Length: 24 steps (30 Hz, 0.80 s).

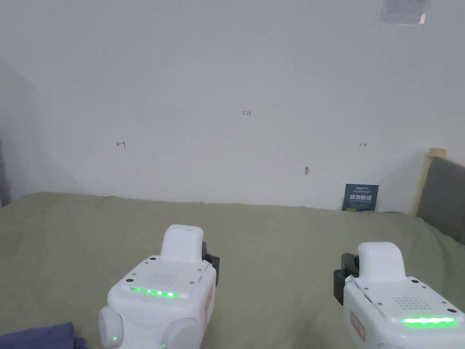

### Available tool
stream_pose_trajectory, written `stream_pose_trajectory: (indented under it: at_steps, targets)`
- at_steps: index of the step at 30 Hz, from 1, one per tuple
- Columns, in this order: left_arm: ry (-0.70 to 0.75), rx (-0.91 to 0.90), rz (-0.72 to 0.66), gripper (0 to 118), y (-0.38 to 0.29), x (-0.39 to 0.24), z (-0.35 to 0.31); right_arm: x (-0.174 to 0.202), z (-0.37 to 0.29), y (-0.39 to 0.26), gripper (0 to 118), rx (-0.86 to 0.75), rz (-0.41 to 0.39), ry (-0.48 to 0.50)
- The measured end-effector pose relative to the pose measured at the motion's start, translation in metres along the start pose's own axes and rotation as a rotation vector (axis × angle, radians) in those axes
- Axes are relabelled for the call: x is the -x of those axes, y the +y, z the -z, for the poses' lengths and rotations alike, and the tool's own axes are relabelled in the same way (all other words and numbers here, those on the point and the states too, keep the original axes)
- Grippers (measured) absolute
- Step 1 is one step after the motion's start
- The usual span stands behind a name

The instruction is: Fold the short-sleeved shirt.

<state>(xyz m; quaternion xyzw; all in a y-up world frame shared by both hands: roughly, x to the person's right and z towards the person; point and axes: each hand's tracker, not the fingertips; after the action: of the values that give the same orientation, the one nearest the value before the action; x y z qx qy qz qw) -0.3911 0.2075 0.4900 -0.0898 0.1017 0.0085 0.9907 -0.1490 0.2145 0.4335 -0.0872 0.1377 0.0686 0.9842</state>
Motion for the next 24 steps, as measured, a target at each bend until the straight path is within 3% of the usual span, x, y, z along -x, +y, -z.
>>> stream_pose_trajectory:
  at_steps: [4,17,18,19,20,21,22,24]
  targets:
    - [0.064,0.004,-0.044,0,-0.001,0.002,-0.016,-0.004,-0.017,-0.005,1,0.000,0.031,0.020]
    - [0.086,-0.012,0.000,3,0.012,0.011,-0.012,-0.009,-0.015,-0.002,2,-0.017,0.044,0.023]
    - [0.087,-0.015,0.004,11,0.013,0.010,-0.011,-0.009,-0.014,-0.001,8,-0.030,0.049,0.027]
    - [0.094,-0.021,0.010,31,0.013,0.009,-0.011,-0.010,-0.014,0.000,24,-0.048,0.053,0.029]
    - [0.111,-0.025,0.015,68,0.014,0.008,-0.009,-0.010,-0.014,0.002,60,-0.060,0.059,0.021]
    - [0.120,-0.022,0.008,109,0.016,0.009,-0.006,-0.011,-0.012,0.003,113,-0.081,0.060,0.007]
    - [0.122,-0.016,0.002,116,0.016,0.010,-0.004,-0.012,-0.010,0.003,118,-0.077,0.059,0.016]
    - [0.124,-0.054,-0.039,118,0.018,0.015,-0.009,-0.011,-0.025,0.007,118,-0.097,0.059,0.004]
